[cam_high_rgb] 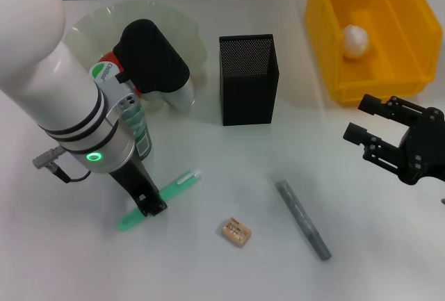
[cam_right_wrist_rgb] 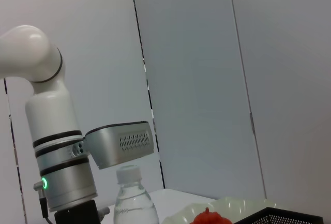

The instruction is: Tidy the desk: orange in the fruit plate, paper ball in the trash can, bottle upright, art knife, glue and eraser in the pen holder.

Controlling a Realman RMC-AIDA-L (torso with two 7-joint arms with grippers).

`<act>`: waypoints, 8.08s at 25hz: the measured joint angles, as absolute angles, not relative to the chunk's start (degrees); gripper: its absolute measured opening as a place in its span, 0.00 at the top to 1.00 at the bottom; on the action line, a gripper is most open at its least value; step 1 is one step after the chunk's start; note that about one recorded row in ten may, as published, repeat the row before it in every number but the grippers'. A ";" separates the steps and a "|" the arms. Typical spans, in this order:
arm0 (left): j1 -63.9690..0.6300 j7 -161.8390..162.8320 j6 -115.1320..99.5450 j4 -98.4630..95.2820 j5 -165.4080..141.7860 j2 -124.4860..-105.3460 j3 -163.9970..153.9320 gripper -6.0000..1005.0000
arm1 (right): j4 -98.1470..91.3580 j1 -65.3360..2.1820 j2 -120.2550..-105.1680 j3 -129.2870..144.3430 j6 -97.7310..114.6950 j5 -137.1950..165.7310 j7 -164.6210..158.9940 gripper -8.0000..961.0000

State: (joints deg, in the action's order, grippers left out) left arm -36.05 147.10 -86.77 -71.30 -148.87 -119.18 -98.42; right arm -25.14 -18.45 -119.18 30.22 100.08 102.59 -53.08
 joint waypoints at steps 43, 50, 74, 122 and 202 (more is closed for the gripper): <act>-31.74 142.23 -88.28 -88.74 -138.59 -118.82 -95.87 0.80 | -25.04 -17.55 -119.18 29.22 100.45 102.56 -53.32 0.40; -28.45 134.51 -83.37 -92.26 -128.41 -118.83 -91.22 0.80 | -22.53 -17.24 -119.07 27.50 100.46 102.42 -53.20 0.40; -15.52 119.06 -42.17 -89.89 -111.31 -118.79 -100.37 0.80 | -19.97 -17.49 -119.16 27.84 100.46 102.30 -53.16 0.40; -14.98 119.69 -4.76 -78.21 -111.07 -119.14 -122.15 0.79 | -19.25 -17.05 -119.27 28.02 101.85 102.31 -53.70 0.40; -10.20 120.58 -22.79 -92.15 -111.18 -118.38 -114.34 0.75 | -19.41 -17.05 -119.09 27.59 102.20 102.31 -53.70 0.40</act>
State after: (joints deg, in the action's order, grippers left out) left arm -10.20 120.58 -22.79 -92.15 -111.18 -118.38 -114.34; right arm -19.41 -17.05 -119.09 27.59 102.20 102.31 -53.70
